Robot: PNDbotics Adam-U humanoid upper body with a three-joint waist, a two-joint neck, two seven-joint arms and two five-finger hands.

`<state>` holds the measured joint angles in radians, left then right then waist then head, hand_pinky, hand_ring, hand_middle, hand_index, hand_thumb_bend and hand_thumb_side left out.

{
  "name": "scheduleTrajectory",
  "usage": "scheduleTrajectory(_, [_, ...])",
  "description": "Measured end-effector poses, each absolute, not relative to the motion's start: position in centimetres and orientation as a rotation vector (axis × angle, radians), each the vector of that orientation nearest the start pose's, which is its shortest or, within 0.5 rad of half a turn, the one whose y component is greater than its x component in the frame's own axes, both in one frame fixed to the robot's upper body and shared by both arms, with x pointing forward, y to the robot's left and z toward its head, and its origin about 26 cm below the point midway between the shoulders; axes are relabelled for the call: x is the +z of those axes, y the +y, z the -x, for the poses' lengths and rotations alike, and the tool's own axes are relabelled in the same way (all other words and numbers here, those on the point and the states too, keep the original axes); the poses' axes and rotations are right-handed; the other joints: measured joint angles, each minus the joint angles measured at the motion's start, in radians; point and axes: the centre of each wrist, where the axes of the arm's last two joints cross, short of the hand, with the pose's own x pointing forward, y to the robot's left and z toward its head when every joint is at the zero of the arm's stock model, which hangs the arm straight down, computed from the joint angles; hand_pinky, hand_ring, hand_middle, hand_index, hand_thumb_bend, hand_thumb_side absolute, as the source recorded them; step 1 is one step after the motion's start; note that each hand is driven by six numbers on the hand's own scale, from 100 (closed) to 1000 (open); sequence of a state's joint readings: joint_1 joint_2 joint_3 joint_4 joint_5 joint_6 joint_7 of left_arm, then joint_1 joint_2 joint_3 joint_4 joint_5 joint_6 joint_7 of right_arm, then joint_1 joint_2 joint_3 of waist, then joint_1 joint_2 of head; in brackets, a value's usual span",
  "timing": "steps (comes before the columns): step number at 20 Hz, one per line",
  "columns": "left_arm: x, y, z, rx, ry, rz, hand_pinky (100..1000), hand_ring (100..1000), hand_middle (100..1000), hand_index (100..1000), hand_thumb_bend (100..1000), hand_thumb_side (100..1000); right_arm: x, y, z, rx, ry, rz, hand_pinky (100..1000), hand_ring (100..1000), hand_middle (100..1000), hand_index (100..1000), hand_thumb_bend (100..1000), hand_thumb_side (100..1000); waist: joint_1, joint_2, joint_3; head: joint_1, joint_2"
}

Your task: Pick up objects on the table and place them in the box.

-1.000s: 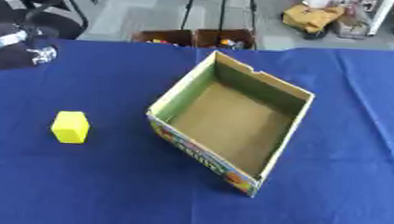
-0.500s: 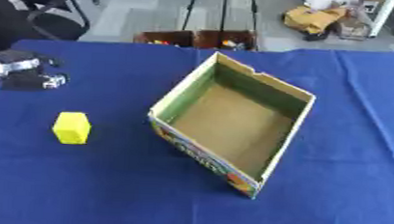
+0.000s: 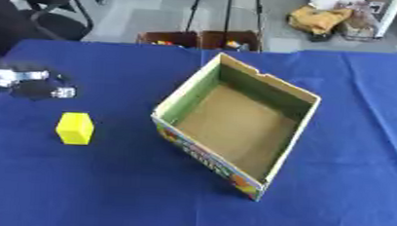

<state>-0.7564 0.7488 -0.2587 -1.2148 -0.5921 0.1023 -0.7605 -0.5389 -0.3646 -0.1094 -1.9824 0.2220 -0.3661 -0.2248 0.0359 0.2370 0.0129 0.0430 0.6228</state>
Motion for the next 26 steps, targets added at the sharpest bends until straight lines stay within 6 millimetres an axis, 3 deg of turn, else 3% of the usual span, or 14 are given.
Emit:
scheduleTrajectory(2, [21.8, 34.9, -42.5, -1.471, -0.970, -0.659, 664, 851, 959, 1000, 263, 885, 27.9, -26.8, -31.3, -0.282, 3.248, -0.579, 761, 764, 697, 832, 100, 562, 0.000, 0.000, 0.000, 0.001, 0.000])
scheduleTrajectory(4, [21.6, 35.1, -42.6, -1.492, -0.950, -0.644, 665, 855, 966, 1000, 249, 807, 27.8, -26.9, -31.3, -0.283, 3.250, -0.579, 761, 763, 696, 832, 100, 562, 0.000, 0.000, 0.000, 0.001, -0.001])
scheduleTrajectory(6, [21.4, 35.3, -42.6, -1.514, -0.931, -0.628, 664, 855, 984, 1000, 127, 664, 27.8, -26.9, -31.3, -0.284, 3.252, -0.579, 761, 763, 694, 832, 100, 561, 0.000, 0.000, -0.001, 0.001, -0.001])
scheduleTrajectory(7, [21.3, 35.3, -42.6, -1.526, -0.922, -0.619, 667, 853, 987, 1000, 100, 651, 27.8, -26.9, -31.3, -0.286, 3.253, -0.579, 761, 763, 694, 832, 100, 561, 0.000, 0.000, -0.001, 0.001, -0.001])
scheduleTrajectory(9, [21.3, 35.3, -42.6, -1.553, -0.912, -0.602, 697, 874, 1000, 1000, 164, 668, 27.8, -26.9, -31.3, -0.289, 3.255, -0.580, 761, 763, 693, 832, 100, 562, 0.000, 0.000, -0.001, 0.001, -0.004])
scheduleTrajectory(10, [21.3, 35.4, -42.6, -1.566, -0.908, -0.596, 709, 882, 1000, 1000, 217, 694, 27.8, -26.9, -31.3, -0.289, 3.255, -0.580, 761, 762, 693, 832, 100, 563, 0.000, 0.000, 0.000, 0.001, -0.005])
scheduleTrajectory(11, [21.5, 35.3, -42.6, -1.581, -0.907, -0.592, 724, 890, 1000, 1000, 325, 744, 27.8, -26.9, -31.3, -0.289, 3.256, -0.580, 761, 762, 693, 832, 100, 563, 0.000, 0.000, 0.000, 0.001, -0.006])
scheduleTrajectory(13, [21.9, 35.3, -42.4, -1.613, -0.913, -0.591, 769, 926, 1000, 1000, 399, 765, 27.8, -26.9, -31.3, -0.291, 3.257, -0.578, 762, 762, 690, 832, 100, 564, 0.000, 0.000, 0.000, 0.001, -0.008])
scheduleTrajectory(19, [23.5, 35.7, -41.8, -1.735, -0.929, -0.662, 856, 996, 1000, 1000, 387, 730, 27.8, -26.9, -31.3, -0.296, 3.261, -0.574, 762, 761, 686, 829, 100, 564, 0.000, 0.001, 0.000, 0.001, -0.009])
scheduleTrajectory(26, [23.5, 36.0, -41.7, -1.806, -0.939, -0.705, 853, 992, 1000, 1000, 382, 715, 27.7, -26.9, -31.3, -0.300, 3.266, -0.572, 762, 760, 682, 825, 100, 566, 0.000, 0.001, 0.000, 0.001, -0.010])
